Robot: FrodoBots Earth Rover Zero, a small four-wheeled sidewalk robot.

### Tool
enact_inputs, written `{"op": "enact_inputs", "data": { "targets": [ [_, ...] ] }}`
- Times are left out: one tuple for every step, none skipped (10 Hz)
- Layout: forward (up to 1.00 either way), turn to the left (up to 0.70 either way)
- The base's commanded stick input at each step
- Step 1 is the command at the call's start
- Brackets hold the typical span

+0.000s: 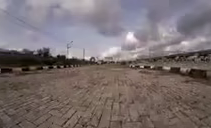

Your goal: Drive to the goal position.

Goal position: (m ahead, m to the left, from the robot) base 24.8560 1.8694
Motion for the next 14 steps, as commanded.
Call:
{"op": "enact_inputs", "data": {
  "targets": [
    [1.00,0.00],
    [1.00,0.00],
    [1.00,0.00],
    [1.00,0.00],
    [1.00,0.00],
    [1.00,0.00],
    [1.00,0.00],
    [1.00,0.00],
    [1.00,0.00],
    [1.00,0.00],
    [1.00,0.00],
    [1.00,0.00],
    [1.00,0.00],
    [1.00,0.00]
  ]
}}
